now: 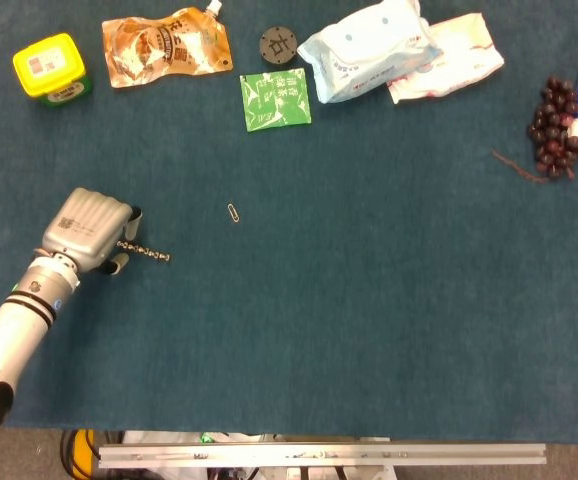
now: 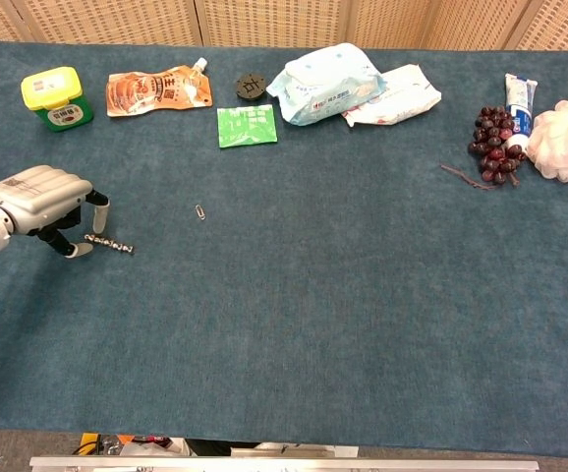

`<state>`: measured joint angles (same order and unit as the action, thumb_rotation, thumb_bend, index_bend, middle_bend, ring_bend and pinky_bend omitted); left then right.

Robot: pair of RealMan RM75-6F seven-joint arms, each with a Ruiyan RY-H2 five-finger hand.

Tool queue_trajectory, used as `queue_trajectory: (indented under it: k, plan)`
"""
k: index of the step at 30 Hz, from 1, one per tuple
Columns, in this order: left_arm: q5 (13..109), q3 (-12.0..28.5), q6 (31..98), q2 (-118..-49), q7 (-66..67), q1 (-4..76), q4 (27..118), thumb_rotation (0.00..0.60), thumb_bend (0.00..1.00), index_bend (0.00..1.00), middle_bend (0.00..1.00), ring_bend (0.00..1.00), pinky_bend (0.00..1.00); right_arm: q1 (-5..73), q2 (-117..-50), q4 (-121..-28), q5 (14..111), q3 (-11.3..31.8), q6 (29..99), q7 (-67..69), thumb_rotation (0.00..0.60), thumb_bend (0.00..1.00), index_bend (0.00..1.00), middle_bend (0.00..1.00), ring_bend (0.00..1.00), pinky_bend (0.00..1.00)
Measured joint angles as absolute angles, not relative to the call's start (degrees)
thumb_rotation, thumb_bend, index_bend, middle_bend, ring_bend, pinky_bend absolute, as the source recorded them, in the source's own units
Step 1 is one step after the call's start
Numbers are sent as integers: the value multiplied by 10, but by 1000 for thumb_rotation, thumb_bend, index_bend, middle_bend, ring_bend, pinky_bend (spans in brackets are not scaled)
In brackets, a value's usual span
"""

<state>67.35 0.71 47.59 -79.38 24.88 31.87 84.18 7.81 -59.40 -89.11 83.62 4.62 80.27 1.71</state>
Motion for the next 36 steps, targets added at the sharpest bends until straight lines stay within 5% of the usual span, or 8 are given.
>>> queue_trajectory:
  k: [36]
  plan:
    - [593,-8,479,-812,286,346,847,600,324,538,1000,1000,1000,61,-593,-873,831,48,820,43,600,228,361,422,347,398]
